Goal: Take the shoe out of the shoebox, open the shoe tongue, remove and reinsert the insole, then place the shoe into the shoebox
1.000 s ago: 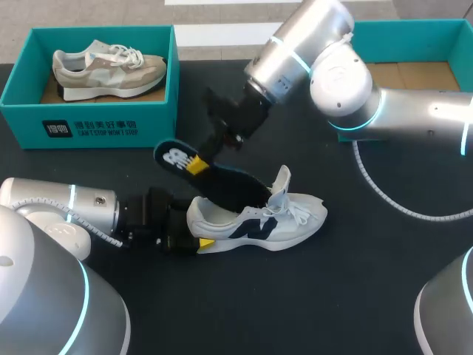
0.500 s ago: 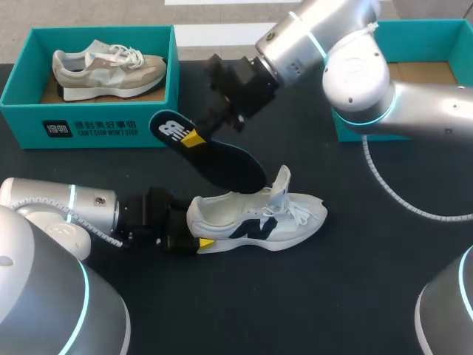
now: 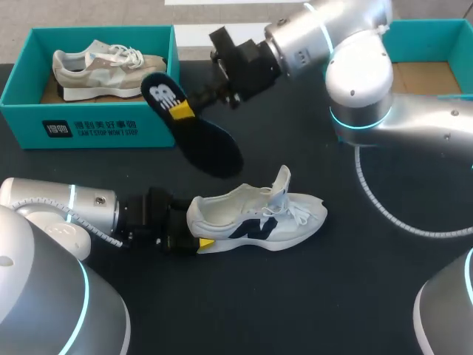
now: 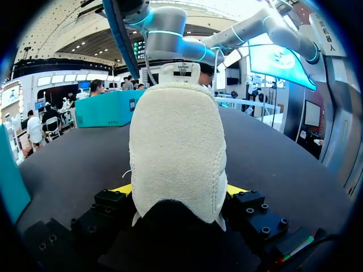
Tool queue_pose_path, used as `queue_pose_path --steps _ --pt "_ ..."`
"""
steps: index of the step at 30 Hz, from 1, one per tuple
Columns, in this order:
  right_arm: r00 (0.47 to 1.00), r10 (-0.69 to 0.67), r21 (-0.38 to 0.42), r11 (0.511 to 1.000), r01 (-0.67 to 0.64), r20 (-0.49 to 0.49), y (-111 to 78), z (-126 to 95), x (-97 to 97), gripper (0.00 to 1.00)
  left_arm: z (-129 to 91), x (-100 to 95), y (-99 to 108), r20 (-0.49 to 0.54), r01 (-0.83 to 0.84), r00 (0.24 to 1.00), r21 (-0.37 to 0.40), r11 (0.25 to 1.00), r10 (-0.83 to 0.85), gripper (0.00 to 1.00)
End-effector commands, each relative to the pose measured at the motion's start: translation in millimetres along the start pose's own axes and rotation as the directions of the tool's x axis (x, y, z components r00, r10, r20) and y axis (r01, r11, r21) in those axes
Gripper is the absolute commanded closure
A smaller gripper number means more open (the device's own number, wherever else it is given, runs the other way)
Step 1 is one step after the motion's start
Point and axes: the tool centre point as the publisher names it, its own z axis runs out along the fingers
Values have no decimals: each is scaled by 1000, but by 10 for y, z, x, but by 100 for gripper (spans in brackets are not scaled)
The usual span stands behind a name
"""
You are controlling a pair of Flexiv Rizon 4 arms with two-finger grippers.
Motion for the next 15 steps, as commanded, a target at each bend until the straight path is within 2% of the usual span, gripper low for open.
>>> queue_pose_path --steps 1,3,4,15 --pt "996 74 -280 956 -87 -56 80 -63 157 100 49 5 61 0 1 1000 -4 1000 -1 100" --pt "984 111 -301 942 -149 -140 122 -27 202 100 49 5 61 0 1 1000 -4 1000 -1 100" --pt "990 75 -278 955 -107 -123 149 -60 179 100 49 5 61 0 1 1000 -4 1000 -1 100" --pt "990 75 -278 955 -107 -123 149 -60 179 100 49 5 61 0 1 1000 -4 1000 -1 100"
